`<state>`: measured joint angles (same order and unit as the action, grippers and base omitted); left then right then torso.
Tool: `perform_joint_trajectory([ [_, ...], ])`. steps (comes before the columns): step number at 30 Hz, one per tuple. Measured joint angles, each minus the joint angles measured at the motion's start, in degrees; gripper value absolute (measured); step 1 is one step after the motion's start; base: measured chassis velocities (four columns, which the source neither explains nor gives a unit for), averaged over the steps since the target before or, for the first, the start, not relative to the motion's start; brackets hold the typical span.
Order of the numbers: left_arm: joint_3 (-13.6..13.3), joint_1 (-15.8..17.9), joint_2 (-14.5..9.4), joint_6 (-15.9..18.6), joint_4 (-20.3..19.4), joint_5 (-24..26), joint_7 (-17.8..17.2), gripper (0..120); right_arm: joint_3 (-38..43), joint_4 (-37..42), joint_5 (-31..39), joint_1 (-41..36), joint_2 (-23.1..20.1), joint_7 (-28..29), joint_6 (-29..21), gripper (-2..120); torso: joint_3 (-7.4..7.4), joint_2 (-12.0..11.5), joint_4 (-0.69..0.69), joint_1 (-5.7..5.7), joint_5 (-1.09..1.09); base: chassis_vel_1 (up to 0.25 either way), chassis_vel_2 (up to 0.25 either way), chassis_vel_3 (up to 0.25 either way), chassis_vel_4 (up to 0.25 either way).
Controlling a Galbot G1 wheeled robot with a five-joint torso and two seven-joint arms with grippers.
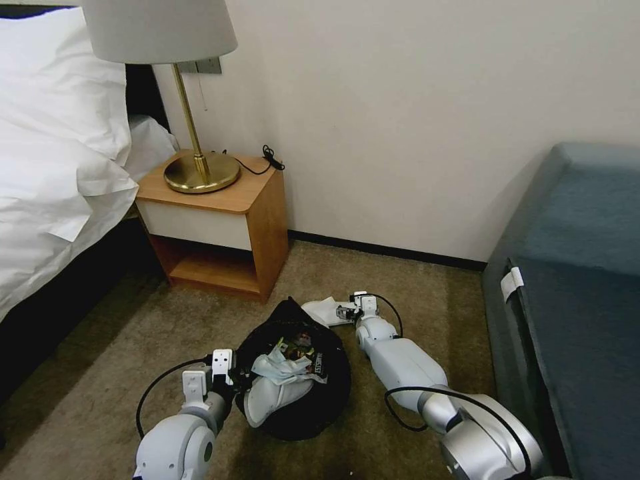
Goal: Pick up the trash bin, then pick up the garbage on the floor and place it into the trash bin.
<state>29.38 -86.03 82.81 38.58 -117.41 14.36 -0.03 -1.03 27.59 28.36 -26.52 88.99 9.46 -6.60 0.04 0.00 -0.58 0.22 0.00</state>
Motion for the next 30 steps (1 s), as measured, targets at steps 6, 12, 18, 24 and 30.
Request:
perform_joint_trajectory([
  [6, -0.01, -0.12, -0.04, -0.05, 0.01, -0.03, 0.00, 0, 2.09, -1.07, 1.45, -0.01, 0.19, -0.34, -0.21, 100, -0.01, 0.00, 0.00, 0.00, 0.00, 0.000, 0.000, 0.000, 0.000],
  [12, 0.06, -0.49, -0.22, -0.08, -0.33, -0.07, 0.02, 0, 4.03, -2.30, 1.20, 0.07, -0.12, -0.33, -0.19, 100, -0.01, 0.00, 0.00, 0.00, 0.00, 0.000, 0.000, 0.000, 0.000],
  [18, 0.07, -0.71, -0.32, -0.08, -0.69, -0.07, 0.04, 0, 4.85, -2.70, 0.02, 0.04, -0.60, 0.62, -0.16, 100, -0.01, 0.00, 0.00, 0.00, 0.00, 0.000, 0.000, 0.000, 0.000],
  [24, 0.34, -1.19, -0.57, -0.13, -1.03, -0.07, 0.10, 0, 6.53, -3.03, -0.14, 0.40, -0.59, 0.12, -0.16, 100, -0.01, 0.00, 0.00, 0.00, 0.00, 0.000, 0.000, 0.000, 0.000],
  [30, 0.15, -1.15, -0.32, -0.15, -1.08, -0.29, 0.13, 0, 8.52, -3.73, 0.12, 0.52, -0.63, -1.88, -0.04, 100, 0.00, 0.00, 0.00, 0.00, 0.00, 0.000, 0.000, 0.000, 0.000],
])
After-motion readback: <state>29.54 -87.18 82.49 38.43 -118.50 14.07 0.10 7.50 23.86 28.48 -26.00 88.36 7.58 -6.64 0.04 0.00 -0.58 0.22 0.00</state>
